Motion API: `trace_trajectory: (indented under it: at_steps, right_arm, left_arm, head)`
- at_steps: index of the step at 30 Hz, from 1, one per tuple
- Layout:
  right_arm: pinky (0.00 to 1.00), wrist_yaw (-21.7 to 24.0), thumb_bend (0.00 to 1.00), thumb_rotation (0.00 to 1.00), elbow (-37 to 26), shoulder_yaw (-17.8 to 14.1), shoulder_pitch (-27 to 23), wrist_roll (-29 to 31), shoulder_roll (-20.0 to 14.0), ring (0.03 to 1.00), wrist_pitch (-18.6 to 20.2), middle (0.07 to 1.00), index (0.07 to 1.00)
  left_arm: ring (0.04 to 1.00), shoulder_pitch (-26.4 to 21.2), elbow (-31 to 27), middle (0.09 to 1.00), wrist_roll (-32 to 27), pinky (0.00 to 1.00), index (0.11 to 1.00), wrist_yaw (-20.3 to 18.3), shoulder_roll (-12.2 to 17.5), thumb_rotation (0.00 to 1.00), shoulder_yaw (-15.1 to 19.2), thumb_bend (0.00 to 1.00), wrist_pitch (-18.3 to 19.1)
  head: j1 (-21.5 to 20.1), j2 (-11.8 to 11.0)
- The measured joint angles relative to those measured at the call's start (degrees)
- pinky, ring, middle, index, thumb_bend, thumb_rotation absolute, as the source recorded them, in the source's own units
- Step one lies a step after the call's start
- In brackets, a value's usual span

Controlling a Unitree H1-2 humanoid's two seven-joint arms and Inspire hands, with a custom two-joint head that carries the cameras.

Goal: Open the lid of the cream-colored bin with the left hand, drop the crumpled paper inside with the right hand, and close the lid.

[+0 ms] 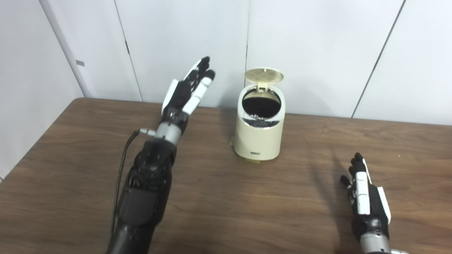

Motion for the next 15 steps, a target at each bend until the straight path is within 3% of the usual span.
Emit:
trace_trajectory:
  at_steps: [6,9,15]
  right_arm:
    - [1.00,-0.31,0.53,1.00,0.00,0.51,0.01,-0.18,0.00,0.986,0.05,1.000,1.000]
    - [1.00,-0.61,0.54,1.00,0.00,1.17,0.02,-1.26,-0.01,0.977,0.06,0.995,1.000]
    - [1.00,-0.85,0.56,1.00,0.00,1.74,0.13,-2.24,0.06,0.984,0.18,0.999,1.000]
  left_arm:
    - [0.998,-6.32,1.73,0.991,6.85,0.97,0.956,-1.92,2.31,0.88,-5.95,0.63,0.82]
    - [0.998,-8.17,3.68,0.997,10.63,0.94,0.937,-3.18,3.54,0.86,-8.75,0.62,1.35]
    - [0.969,-10.29,5.98,0.960,14.85,0.90,0.880,-4.65,4.38,0.83,-11.11,0.62,1.80]
  head:
    - [-1.58,-0.18]
    - [-2.46,-0.09]
    - [-3.60,0.09]
